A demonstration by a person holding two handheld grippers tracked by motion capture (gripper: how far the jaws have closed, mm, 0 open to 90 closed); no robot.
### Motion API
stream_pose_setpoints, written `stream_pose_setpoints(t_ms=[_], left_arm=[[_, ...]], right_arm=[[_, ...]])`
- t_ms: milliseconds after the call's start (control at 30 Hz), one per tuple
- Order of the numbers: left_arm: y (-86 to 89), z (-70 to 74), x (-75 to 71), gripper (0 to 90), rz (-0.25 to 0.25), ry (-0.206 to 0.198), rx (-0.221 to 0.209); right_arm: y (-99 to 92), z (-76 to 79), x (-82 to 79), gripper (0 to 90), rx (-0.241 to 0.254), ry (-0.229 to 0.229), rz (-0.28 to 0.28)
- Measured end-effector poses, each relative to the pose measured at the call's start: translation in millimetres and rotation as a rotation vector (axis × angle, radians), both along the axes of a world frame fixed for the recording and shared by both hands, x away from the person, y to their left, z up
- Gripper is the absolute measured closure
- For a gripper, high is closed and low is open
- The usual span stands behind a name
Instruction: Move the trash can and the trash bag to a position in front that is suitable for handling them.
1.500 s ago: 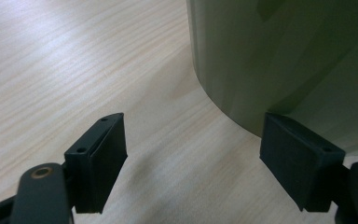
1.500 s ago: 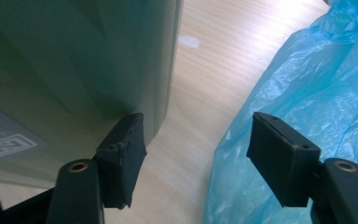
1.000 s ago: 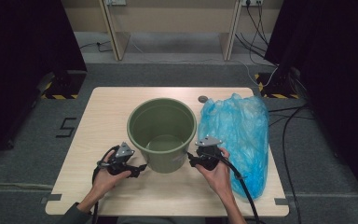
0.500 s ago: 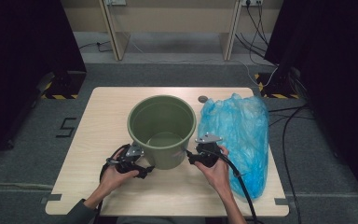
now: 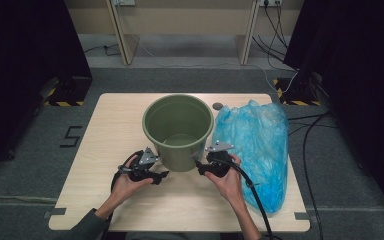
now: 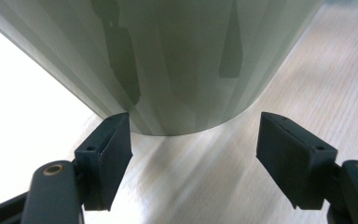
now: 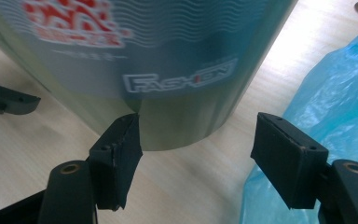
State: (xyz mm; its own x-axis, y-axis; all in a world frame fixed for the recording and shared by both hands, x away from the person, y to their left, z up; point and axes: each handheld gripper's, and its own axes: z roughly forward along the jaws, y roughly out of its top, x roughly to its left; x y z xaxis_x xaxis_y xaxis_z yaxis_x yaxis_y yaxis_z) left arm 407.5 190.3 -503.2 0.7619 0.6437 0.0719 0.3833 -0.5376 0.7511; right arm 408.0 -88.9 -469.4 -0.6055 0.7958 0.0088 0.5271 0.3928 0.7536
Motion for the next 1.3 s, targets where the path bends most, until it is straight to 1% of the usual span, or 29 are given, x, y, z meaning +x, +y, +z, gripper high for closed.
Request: stream_pose_setpoints(t_ms=[67, 100, 133, 200, 233, 300, 400, 433, 467, 500, 533, 567, 633, 733, 767, 867, 1033, 1133, 1167, 1300], left_arm=[[1.4, -4.9, 5.9, 26.5, 0.006, 0.009, -0.017], [1.4, -4.9, 5.9, 26.5, 0.006, 0.009, -0.017], [2.6, -7.1, 8.7, 26.5, 0.007, 0.017, -0.028], [5.5, -11.5, 14.1, 26.7, 0.011, 0.015, -0.046], [5.5, -11.5, 14.1, 27.5, 0.011, 0.015, -0.046], [8.8, -13.9, 17.7, 28.2, 0.027, 0.017, -0.064], [10.2, -12.8, 19.9, 27.6, 0.021, 0.017, -0.057], [10.9, -11.1, 21.5, 27.6, 0.021, 0.006, -0.064], [11.5, -8.8, 23.2, 27.2, 0.009, 0.002, -0.062], [11.8, -5.7, 25.4, 23.8, 0.000, -0.015, -0.070], [11.8, -5.7, 25.4, 23.5, 0.000, -0.015, -0.070], [11.4, -5.5, 25.8, 23.5, 0.000, -0.021, -0.094], [9.6, -8.5, 26.7, 23.8, -0.011, -0.021, -0.078], [8.1, -10.9, 28.8, 23.7, -0.006, -0.020, -0.075], [6.2, -12.6, 30.4, 23.7, 0.001, -0.021, -0.082], [4.3, -12.2, 33.0, 23.0, -0.009, -0.017, -0.070], [-0.6, -7.8, 37.5, 22.1, -0.011, -0.021, -0.068], [-3.5, -8.6, 39.7, 21.5, -0.003, -0.020, -0.077], [-4.5, -9.7, 41.0, 21.6, 0.003, -0.011, -0.083], [-6.6, -12.7, 43.3, 21.7, 0.018, 0.002, -0.096]], right_arm=[[-0.2, 3.0, 1.7, 32.0, -0.001, -0.006, -0.005], [-0.2, 3.0, 1.7, 32.0, -0.001, -0.006, -0.005], [-0.4, 3.1, 2.4, 32.0, -0.004, -0.010, -0.003], [0.2, 2.7, 4.6, 31.8, -0.001, -0.007, -0.008], [0.2, 2.7, 4.6, 31.8, -0.001, -0.007, -0.008], [0.3, 2.1, 6.9, 31.4, -0.006, -0.009, -0.006], [-0.1, 1.3, 8.8, 31.4, -0.009, -0.007, -0.014], [-0.3, 0.9, 9.7, 31.4, -0.010, -0.007, -0.016], [-0.7, 0.2, 11.0, 31.4, -0.012, -0.005, -0.019], [-1.7, -0.9, 12.9, 31.4, -0.015, -0.005, -0.030], [-1.7, -0.9, 12.9, 31.4, -0.015, -0.005, -0.030], [-2.2, -1.1, 13.5, 31.4, -0.013, -0.004, -0.031], [-3.5, -0.6, 15.4, 31.3, -0.016, -0.004, -0.036], [-5.1, -0.6, 17.2, 31.2, -0.017, -0.006, -0.040], [-5.7, -0.7, 17.7, 31.2, -0.016, -0.008, -0.042], [-6.5, -0.7, 18.4, 31.2, -0.017, -0.008, -0.047], [-9.0, -0.7, 20.2, 31.1, -0.017, -0.009, -0.059], [-10.1, -0.3, 20.7, 31.0, -0.017, -0.009, -0.064], [-10.9, -0.7, 21.9, 31.0, -0.014, -0.009, -0.068], [-12.8, -1.7, 24.8, 30.9, -0.009, -0.008, -0.077]])
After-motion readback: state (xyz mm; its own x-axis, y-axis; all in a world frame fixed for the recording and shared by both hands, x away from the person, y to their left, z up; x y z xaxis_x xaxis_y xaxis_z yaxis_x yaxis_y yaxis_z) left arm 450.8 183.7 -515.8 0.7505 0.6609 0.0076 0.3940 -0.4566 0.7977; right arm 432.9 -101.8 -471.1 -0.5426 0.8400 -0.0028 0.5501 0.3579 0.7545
